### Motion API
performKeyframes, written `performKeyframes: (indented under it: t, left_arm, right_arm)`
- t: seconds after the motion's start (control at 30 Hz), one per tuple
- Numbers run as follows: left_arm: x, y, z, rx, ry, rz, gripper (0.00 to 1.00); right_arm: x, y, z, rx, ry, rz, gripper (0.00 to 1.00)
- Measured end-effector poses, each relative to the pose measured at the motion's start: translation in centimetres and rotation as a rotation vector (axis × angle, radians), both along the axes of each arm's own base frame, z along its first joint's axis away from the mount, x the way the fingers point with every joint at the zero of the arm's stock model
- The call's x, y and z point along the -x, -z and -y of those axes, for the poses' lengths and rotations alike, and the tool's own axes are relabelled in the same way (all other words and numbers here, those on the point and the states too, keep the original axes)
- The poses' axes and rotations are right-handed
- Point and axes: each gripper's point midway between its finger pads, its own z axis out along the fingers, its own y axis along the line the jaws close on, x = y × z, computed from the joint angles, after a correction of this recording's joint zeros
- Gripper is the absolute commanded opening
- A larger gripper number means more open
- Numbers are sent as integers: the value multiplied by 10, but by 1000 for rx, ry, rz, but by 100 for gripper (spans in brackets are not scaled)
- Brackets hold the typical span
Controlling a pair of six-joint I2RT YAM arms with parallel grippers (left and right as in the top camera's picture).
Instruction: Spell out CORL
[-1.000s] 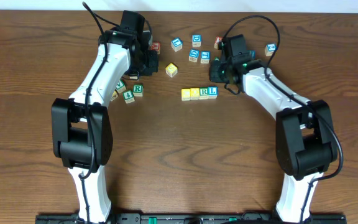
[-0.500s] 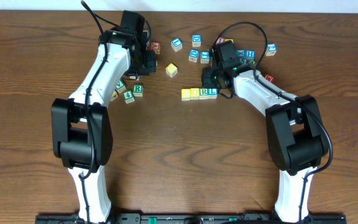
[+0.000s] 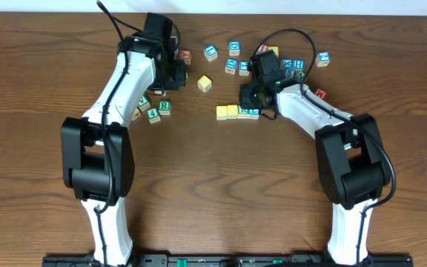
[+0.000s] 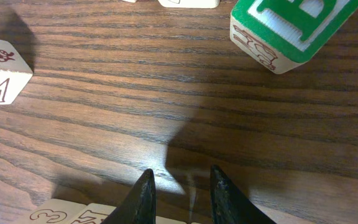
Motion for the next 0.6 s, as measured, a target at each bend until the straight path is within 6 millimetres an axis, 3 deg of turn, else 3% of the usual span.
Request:
performKeyframes:
  t: [0.47, 0.6]
  left_arm:
    - [1, 0, 0, -1, 0, -4, 7]
    - [1, 0, 0, -1, 0, -5, 8]
  right_arm:
    - [-13, -9, -4, 1, -45, 70, 27]
    - [-6, -27, 10, 11, -18, 49, 26]
